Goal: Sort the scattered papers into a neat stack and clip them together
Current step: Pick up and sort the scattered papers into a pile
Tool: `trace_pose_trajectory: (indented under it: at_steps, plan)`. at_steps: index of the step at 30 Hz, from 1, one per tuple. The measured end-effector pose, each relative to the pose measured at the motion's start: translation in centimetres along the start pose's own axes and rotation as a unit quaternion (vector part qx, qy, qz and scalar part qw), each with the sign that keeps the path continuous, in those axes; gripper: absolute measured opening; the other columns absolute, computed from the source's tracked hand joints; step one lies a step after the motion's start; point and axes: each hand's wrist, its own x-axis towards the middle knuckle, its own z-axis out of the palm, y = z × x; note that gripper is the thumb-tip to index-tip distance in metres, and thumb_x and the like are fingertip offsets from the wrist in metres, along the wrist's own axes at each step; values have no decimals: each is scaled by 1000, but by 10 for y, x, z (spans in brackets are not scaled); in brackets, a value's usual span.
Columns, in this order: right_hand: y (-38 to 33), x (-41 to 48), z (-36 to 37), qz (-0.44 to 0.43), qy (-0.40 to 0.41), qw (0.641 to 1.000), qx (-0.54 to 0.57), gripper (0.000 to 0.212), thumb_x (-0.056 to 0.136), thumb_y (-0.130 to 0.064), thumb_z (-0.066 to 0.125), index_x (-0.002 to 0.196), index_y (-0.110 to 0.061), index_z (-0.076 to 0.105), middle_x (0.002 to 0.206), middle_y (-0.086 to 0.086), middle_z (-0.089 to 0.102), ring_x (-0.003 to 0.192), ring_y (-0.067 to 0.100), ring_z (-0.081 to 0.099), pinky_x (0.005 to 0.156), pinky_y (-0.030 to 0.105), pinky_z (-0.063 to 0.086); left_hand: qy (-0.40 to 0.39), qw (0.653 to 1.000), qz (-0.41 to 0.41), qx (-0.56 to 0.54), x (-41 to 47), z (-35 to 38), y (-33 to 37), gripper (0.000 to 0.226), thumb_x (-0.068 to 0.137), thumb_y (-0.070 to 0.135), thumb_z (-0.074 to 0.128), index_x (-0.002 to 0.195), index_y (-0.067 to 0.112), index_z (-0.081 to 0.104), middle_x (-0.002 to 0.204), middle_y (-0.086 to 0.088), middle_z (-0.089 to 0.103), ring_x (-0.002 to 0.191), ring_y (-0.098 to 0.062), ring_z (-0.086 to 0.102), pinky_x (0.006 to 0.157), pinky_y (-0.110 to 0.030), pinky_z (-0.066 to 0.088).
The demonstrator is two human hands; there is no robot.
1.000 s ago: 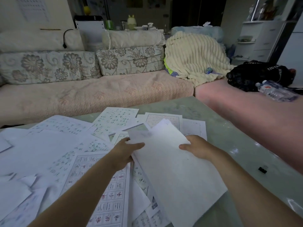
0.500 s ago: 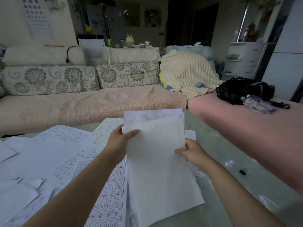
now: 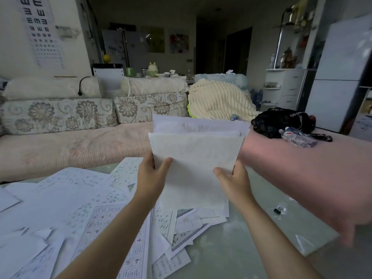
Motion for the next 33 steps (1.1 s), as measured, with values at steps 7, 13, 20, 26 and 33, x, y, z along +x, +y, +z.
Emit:
trace_pose_trajectory:
  at_steps: [7,13,20,26,33]
  plan:
    - [22,-7,-2,83,-26,996,-3,30,87,-7,64,111,-22,55,102,-6,68,91,10,66,65,21,45,-23,995,-33,95,-22,2,-27,29,90,25,66,115,21,52,104,8,64,95,-10,63,81,-36,55]
    - [19,-1,2,76,-34,996,-16,30,84,-2,59,107,-22,59,100,-2,68,90,15,66,69,27,48,-6,994,-11,109,-25,10,-27,24,91,17,63,111,19,51,100,9,63,93,-7,61,76,-28,49]
    - [23,-3,9,78,-44,994,-61,30,82,-1,54,104,-21,57,100,-3,67,92,18,65,73,29,49,-51,978,-30,201,-25,3,-25,20,94,10,48,110,21,43,90,8,56,76,-8,55,63,-29,45]
    - [0,-6,38,116,-71,988,-74,34,81,-4,56,111,-20,53,98,-6,64,87,13,61,67,28,48,-69,976,-63,198,-4,-36,-4,22,91,11,46,111,18,43,96,1,55,87,-19,58,69,-34,50]
    - [15,-55,120,271,-295,908,-120,36,80,3,54,114,-6,59,108,16,68,95,29,67,76,33,55,-91,900,-197,378,-17,-135,-56,38,91,16,50,127,7,40,116,-9,54,99,-26,53,84,-37,46]
